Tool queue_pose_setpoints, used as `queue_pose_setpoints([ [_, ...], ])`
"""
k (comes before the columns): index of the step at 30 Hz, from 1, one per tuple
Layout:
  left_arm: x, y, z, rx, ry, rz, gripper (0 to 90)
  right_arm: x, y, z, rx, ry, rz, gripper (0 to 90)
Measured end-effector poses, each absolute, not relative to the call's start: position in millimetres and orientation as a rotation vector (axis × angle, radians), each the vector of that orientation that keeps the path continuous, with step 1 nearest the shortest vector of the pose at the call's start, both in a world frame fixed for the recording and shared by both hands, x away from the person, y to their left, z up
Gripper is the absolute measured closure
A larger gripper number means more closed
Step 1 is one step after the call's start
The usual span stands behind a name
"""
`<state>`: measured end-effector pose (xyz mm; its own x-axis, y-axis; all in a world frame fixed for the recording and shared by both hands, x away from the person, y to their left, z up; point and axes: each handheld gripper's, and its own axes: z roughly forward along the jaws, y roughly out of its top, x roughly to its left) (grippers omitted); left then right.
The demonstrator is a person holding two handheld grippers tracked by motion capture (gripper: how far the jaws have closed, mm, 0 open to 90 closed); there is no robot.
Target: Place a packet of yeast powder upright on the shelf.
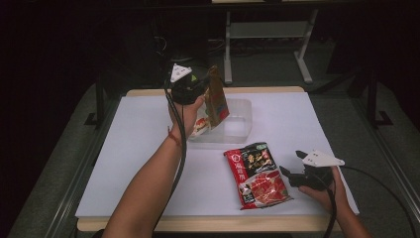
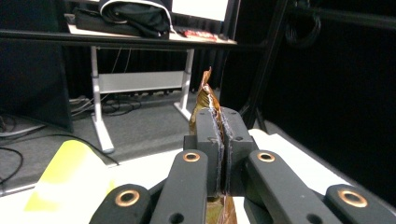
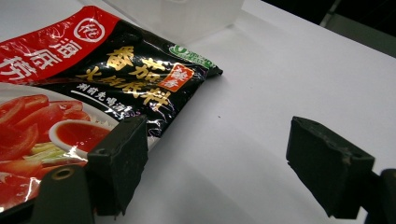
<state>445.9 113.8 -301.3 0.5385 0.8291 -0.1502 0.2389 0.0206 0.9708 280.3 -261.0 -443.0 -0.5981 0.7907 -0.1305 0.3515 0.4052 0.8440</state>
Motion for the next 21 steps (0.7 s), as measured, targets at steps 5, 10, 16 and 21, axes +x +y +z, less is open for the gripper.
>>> queue_pose_setpoints([
  [5,443.1,115.4,-294.4,1.520,0.955,0.660,87.2,280.1,-260.7,-443.2,0.970,2.147,1.106,20.3],
  [10,443.9,117.9,-296.1,1.508,0.974,0.644,87.1,280.1,-259.9,-443.6,0.974,2.151,1.106,20.3],
  [16,447.8,105.7,-303.7,1.532,0.972,0.636,87.1,280.2,-258.9,-443.1,0.962,2.154,1.099,20.5],
  [21,452.9,100.6,-310.4,1.547,0.993,0.639,87.0,280.0,-259.5,-443.4,0.961,2.156,1.100,20.5],
])
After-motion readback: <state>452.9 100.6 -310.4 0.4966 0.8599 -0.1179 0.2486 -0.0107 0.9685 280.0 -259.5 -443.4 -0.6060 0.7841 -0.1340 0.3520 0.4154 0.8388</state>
